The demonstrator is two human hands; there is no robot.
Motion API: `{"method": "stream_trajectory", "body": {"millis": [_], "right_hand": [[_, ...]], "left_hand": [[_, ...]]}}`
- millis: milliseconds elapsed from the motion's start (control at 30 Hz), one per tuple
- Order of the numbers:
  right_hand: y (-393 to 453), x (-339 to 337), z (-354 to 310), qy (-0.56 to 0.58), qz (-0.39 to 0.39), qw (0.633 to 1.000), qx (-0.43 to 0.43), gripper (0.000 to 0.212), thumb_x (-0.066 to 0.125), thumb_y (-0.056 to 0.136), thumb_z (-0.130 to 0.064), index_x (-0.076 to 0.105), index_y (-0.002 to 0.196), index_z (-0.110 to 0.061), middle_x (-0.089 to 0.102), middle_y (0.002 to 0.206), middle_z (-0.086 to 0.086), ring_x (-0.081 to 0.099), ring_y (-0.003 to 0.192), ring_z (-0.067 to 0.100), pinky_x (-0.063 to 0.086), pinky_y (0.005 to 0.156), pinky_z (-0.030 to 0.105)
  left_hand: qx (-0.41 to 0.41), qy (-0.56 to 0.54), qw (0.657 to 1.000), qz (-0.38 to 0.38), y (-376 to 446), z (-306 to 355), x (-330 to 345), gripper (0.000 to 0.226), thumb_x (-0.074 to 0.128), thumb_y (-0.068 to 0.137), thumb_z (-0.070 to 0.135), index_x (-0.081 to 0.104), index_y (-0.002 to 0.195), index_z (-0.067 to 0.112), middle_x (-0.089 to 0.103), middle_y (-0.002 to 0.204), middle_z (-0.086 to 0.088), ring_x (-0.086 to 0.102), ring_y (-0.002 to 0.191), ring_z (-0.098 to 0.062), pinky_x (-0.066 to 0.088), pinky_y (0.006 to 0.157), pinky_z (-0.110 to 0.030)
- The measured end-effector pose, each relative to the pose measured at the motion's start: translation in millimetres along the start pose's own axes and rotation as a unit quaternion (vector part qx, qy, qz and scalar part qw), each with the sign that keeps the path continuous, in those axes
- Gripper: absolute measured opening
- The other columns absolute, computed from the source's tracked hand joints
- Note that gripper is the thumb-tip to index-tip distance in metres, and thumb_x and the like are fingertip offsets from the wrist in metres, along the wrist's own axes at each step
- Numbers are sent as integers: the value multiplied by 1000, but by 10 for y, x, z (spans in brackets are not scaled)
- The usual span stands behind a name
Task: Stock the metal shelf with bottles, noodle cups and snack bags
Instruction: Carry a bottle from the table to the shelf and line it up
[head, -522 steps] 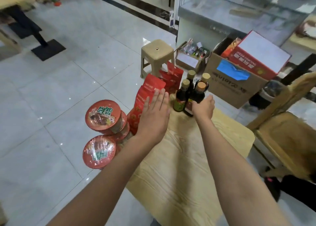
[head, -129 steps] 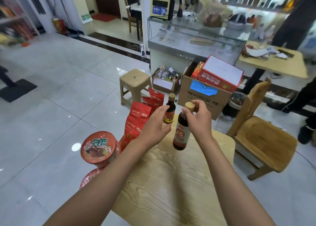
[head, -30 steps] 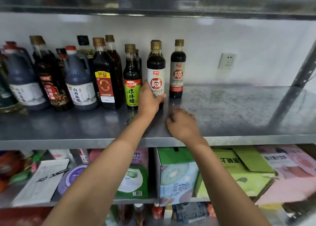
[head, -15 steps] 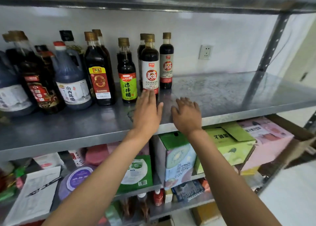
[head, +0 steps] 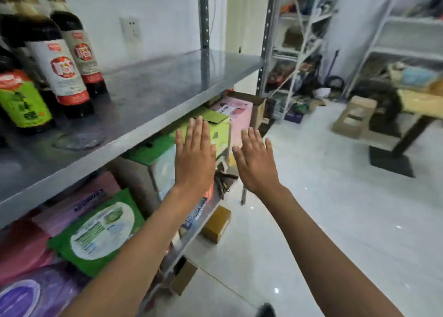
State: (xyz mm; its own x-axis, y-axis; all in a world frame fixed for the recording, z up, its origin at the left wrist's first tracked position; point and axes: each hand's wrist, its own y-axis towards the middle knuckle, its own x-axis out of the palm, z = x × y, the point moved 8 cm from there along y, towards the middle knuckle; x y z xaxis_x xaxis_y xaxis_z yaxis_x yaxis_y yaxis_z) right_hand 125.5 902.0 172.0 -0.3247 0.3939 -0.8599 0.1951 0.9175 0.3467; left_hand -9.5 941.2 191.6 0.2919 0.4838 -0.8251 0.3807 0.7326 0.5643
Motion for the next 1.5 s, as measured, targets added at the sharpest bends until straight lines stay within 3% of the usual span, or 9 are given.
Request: {"method": "stream_trajectory", "body": {"millis": [100, 300, 500, 667, 900, 1000, 1167, 1333, 1500], "right_hand": [[-499, -424, 655, -19, 33, 995, 92, 59, 24, 106, -43, 14, 157, -16, 10, 165, 2, 0, 152, 15, -4, 123, 36], [-1722, -1283, 1722, -61, 111, 959, 253, 59, 24, 106, -43, 15, 157, -15, 12, 164, 2, 3, 152, 15, -3, 122, 34], [-3155, -2145, 2464, -104, 180, 900, 384, 60, 24, 106, -42, 11, 157, -14, 10, 165, 3, 2, 152, 16, -4, 121, 34], [-4365, -2825, 2886, -117, 229, 855, 450, 61, 26, 106, -40, 12, 156, -10, 12, 164, 5, 3, 152, 17, -2, 123, 36], [-6083, -3770, 3294, -132, 301, 780, 533, 59, 32, 105, -38, 20, 155, -10, 20, 162, 9, 10, 151, 21, 3, 121, 36], [-6674, -3989, 3387, -147, 315, 756, 555, 57, 31, 104, -42, 29, 151, -10, 33, 157, 12, 22, 147, 25, 12, 121, 40], [-8001, -4264, 3661, -130, 344, 703, 609, 57, 29, 106, -43, 23, 154, -14, 23, 161, 6, 13, 150, 19, 6, 122, 36], [-9130, -4401, 4164, -109, 382, 619, 678, 55, 33, 104, -42, 36, 149, -11, 36, 155, 9, 27, 146, 24, 20, 121, 42], [-9918, -4380, 4682, -109, 341, 562, 745, 57, 46, 98, -36, 37, 146, -7, 40, 151, 14, 33, 142, 30, 26, 118, 45]], "left_hand": [[58, -71, 996, -3, -33, 739, 111, 55, 24, 102, 27, 23, 152, 2, 24, 158, -17, 17, 148, -32, 13, 120, -52], [189, -178, 965, -40, -376, 2346, 137, 57, 26, 105, 29, 12, 155, 7, 11, 163, -12, 4, 151, -28, 1, 120, -47], [344, -235, 908, -42, -1054, 4064, -252, 58, 37, 104, 32, 21, 154, 8, 16, 162, -12, 11, 150, -30, 9, 119, -49], [437, -287, 851, -46, -1801, 5316, -726, 55, 30, 104, 28, 20, 154, 7, 18, 161, -13, 13, 150, -30, 16, 120, -52], [540, -340, 766, -76, -3093, 6911, -1451, 55, 29, 103, 26, 20, 154, 7, 19, 161, -14, 13, 150, -31, 13, 120, -51], [562, -357, 741, -86, -3516, 7350, -1669, 55, 34, 103, 23, 20, 153, 6, 18, 161, -14, 13, 150, -32, 14, 120, -51], [609, -374, 687, -132, -4464, 8175, -2069, 62, 48, 98, 16, 23, 153, 6, 22, 160, -15, 15, 149, -33, 15, 119, -51], [628, -400, 641, -185, -5183, 8750, -2333, 54, 24, 105, 23, 9, 156, 15, 7, 164, -9, -1, 151, -25, 1, 122, -44], [629, -430, 609, -220, -5679, 9170, -2474, 53, 23, 106, 27, 11, 156, 18, 9, 164, -7, -2, 151, -21, -3, 122, -37]]}}
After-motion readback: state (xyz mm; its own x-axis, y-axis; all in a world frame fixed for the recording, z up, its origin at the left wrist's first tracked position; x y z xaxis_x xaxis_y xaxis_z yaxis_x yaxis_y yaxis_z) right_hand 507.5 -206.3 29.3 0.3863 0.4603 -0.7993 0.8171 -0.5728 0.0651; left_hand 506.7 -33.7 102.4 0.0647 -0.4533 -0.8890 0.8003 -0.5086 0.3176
